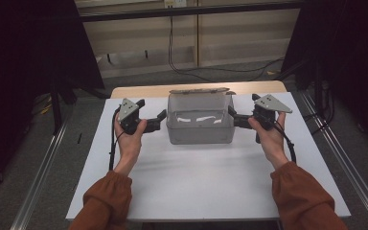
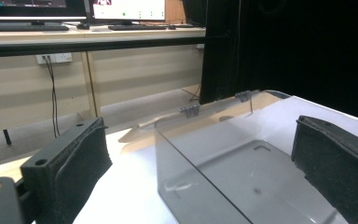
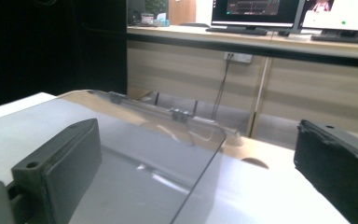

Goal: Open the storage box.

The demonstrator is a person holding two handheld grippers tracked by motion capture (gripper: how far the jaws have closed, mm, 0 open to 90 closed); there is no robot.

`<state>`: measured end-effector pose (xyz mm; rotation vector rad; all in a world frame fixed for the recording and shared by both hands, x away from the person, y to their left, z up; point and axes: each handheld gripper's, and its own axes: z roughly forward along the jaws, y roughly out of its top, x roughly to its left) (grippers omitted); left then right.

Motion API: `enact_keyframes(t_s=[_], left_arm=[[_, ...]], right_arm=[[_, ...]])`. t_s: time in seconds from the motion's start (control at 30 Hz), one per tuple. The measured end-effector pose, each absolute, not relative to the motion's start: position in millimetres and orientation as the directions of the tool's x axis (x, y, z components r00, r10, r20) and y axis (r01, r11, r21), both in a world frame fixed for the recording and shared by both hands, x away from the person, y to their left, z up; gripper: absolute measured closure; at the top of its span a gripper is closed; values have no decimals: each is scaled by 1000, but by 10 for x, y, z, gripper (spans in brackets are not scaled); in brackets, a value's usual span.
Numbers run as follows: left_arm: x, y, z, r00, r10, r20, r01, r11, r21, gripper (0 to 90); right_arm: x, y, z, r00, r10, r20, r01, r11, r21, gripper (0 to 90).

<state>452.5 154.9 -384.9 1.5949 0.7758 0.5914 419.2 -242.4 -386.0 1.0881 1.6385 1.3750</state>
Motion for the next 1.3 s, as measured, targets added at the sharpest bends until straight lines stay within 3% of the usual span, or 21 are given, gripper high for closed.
enact_keyframes(t_s=[0.33,0.47,0.83,1.1,1.3], left_arm=[[4286,1612,-3970,656,754,-40,139,-68,988,29],[4205,1630,-4007,645,760,-75,153,-32,988,29],[3913,1721,-4039,626,779,-45,113,-33,993,21],[3808,1876,-4107,594,798,-103,163,7,987,13],[3663,1925,-4175,593,802,-76,176,-36,984,13]], right_arm=[[3918,-2395,-3883,-375,927,-4,136,59,989,0],[3812,-2400,-3902,-365,931,9,129,41,991,0],[3533,-2489,-4052,-343,939,-1,134,50,990,4],[3325,-2593,-4117,-297,955,-18,124,57,991,0],[3200,-2683,-4175,-272,962,-6,130,43,991,0]])
